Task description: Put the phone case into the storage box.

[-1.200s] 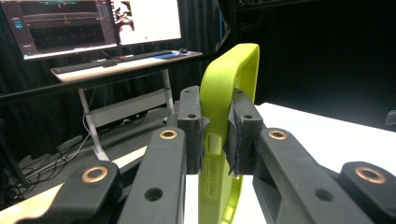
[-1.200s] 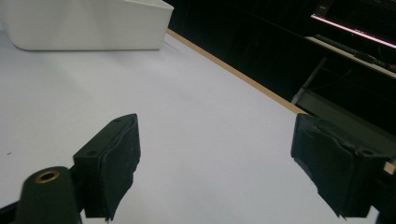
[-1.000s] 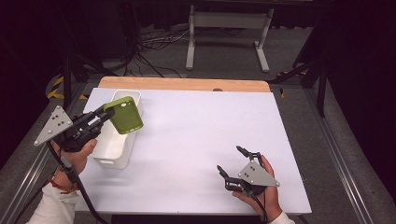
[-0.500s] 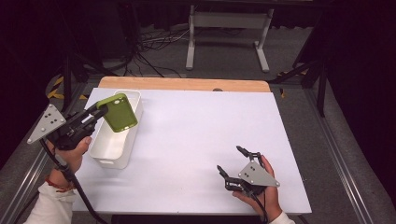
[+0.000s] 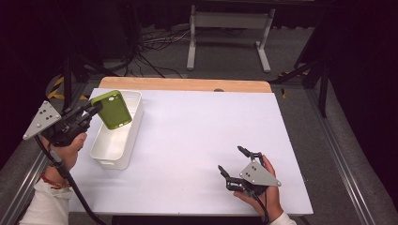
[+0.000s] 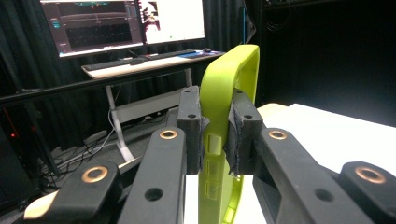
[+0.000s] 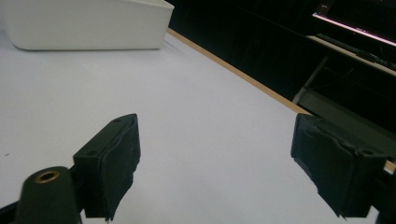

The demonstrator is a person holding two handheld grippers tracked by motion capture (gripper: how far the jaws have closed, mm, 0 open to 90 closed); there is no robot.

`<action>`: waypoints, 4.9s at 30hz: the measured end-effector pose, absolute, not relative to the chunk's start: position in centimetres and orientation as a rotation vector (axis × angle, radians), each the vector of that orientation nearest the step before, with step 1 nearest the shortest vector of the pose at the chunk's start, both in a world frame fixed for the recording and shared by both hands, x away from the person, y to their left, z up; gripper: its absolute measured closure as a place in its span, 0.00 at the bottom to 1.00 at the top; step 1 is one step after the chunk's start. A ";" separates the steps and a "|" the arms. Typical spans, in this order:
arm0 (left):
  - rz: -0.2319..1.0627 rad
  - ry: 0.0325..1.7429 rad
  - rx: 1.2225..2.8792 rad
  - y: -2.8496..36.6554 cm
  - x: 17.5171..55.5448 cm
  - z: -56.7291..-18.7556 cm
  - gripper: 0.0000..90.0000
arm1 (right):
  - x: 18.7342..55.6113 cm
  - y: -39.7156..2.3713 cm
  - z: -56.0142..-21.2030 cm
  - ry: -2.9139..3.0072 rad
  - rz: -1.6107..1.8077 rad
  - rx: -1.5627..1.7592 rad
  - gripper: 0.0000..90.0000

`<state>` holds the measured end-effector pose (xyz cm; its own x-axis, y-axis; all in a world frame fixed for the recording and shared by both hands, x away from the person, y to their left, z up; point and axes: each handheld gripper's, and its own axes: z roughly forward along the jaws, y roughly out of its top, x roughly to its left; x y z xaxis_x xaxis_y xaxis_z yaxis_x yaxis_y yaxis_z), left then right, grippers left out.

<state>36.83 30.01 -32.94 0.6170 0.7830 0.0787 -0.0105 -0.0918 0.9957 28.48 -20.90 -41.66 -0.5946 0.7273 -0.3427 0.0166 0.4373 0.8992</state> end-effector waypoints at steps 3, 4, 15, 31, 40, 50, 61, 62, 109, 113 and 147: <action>0.761 0.680 1.546 30.4 37.3 -33.1 0.87 | 28.4 -20.8 -41.6 1.930 1.207 0.615 0.19; 0.766 0.684 1.545 30.5 37.5 -33.1 0.87 | 28.4 -20.9 -41.5 1.929 1.209 0.616 0.19; 0.738 0.681 1.571 31.1 39.6 -33.8 0.87 | 28.7 -20.7 -41.9 1.940 1.200 0.637 0.19; 0.698 0.686 1.641 30.9 44.1 -34.3 0.87 | 29.2 -20.4 -42.3 1.957 1.187 0.655 0.19; 0.681 0.686 1.695 31.1 47.3 -35.9 0.87 | 29.5 -20.3 -42.5 1.969 1.186 0.659 0.19; 0.632 0.696 1.737 30.1 50.5 -37.1 0.87 | 30.5 -20.0 -42.9 1.966 1.129 0.681 0.19; 0.593 0.724 1.764 30.1 52.2 -38.8 0.87 | 31.0 -20.4 -43.2 1.973 1.118 0.679 0.19; 0.592 0.726 1.759 30.2 52.3 -39.0 0.87 | 31.0 -20.4 -43.2 1.975 1.114 0.677 0.19; 0.766 0.889 1.906 29.7 54.7 -40.3 0.62 | 31.6 -20.0 -43.2 2.017 1.111 0.642 0.19; 0.768 0.883 1.901 29.6 54.6 -40.1 0.57 | 31.7 -19.9 -43.2 2.007 1.105 0.652 0.19; 0.790 0.851 1.757 28.8 48.9 -36.3 0.14 | 31.0 -20.2 -42.3 1.986 1.155 0.609 0.19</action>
